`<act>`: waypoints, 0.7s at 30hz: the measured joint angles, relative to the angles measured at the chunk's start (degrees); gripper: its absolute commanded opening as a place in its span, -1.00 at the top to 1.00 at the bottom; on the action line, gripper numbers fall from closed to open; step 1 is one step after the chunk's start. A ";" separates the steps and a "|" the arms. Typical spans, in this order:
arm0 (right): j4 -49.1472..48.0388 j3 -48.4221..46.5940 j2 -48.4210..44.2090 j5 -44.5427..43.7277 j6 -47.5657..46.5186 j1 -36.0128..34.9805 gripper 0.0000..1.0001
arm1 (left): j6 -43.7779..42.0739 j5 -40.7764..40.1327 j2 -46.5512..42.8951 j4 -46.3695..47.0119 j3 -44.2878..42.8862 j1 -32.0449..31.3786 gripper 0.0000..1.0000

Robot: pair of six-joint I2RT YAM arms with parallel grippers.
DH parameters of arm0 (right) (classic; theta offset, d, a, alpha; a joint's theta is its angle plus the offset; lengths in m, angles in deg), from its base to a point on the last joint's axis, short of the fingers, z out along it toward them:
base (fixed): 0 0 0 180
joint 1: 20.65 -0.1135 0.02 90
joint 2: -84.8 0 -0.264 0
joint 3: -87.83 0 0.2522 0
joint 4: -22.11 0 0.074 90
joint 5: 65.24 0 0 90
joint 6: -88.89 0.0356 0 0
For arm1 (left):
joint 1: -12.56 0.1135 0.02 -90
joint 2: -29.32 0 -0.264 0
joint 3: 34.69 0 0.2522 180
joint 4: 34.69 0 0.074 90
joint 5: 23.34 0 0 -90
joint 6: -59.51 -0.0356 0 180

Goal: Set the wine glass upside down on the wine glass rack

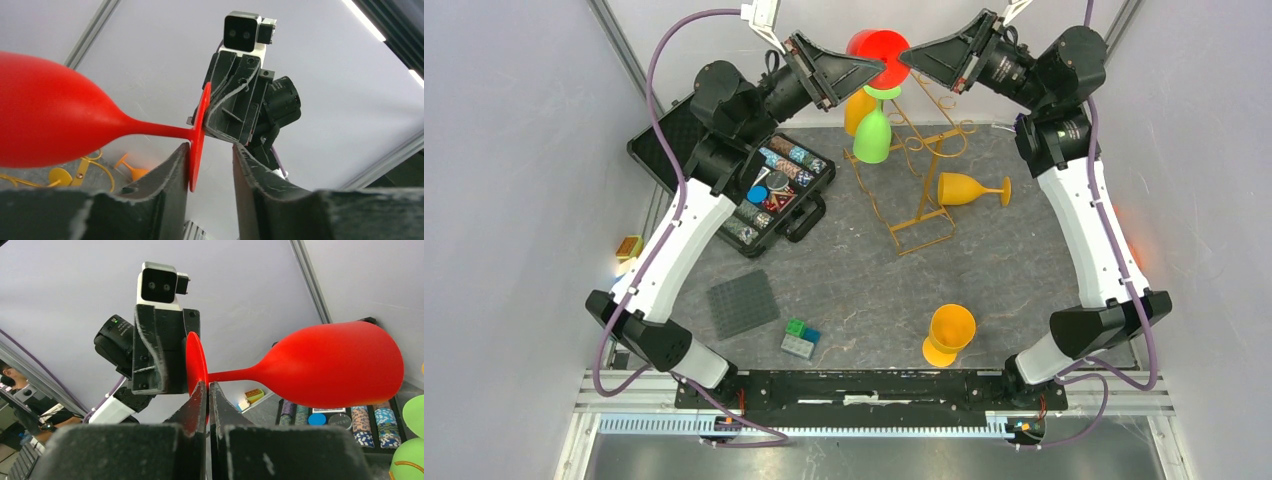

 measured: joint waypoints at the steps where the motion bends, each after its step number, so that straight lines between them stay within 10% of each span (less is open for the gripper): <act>1: 0.00 0.39 0.00 0.00 0.02 -0.15 1.00 | 0.13 -0.17 0.20 0.02 0.04 0.00 0.49; 5: -0.68 1.60 -0.24 0.07 0.09 -0.20 0.94 | 0.70 -1.70 0.61 0.04 0.85 0.09 0.95; 13: 4.72 3.06 -1.03 -2.60 -5.44 -0.20 -0.39 | 0.98 -5.64 -0.33 -2.16 4.74 0.00 0.95; 21: 16.57 3.13 -2.71 -8.11 -14.51 0.85 -0.60 | 3.85 -15.58 -2.69 -16.94 5.92 0.02 0.95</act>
